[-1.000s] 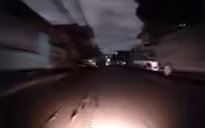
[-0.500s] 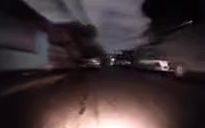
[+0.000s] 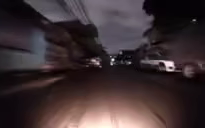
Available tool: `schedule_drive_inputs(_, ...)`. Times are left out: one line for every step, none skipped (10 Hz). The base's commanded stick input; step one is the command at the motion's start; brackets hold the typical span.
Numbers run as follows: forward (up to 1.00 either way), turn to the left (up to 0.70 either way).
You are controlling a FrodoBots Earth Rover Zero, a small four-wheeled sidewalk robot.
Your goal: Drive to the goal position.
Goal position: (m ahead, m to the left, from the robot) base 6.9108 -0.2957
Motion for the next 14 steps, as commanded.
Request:
schedule_drive_inputs(1.00, 0.00)
schedule_drive_inputs(1.00, 0.00)
schedule_drive_inputs(1.00, 0.00)
schedule_drive_inputs(1.00, 0.00)
schedule_drive_inputs(1.00, 0.00)
schedule_drive_inputs(1.00, 0.00)
schedule_drive_inputs(1.00, 0.00)
schedule_drive_inputs(1.00, 0.00)
schedule_drive_inputs(1.00, 0.00)
schedule_drive_inputs(1.00, 0.00)
schedule_drive_inputs(1.00, 0.00)
schedule_drive_inputs(1.00, 0.00)
schedule_drive_inputs(1.00, 0.00)
schedule_drive_inputs(1.00, 0.00)
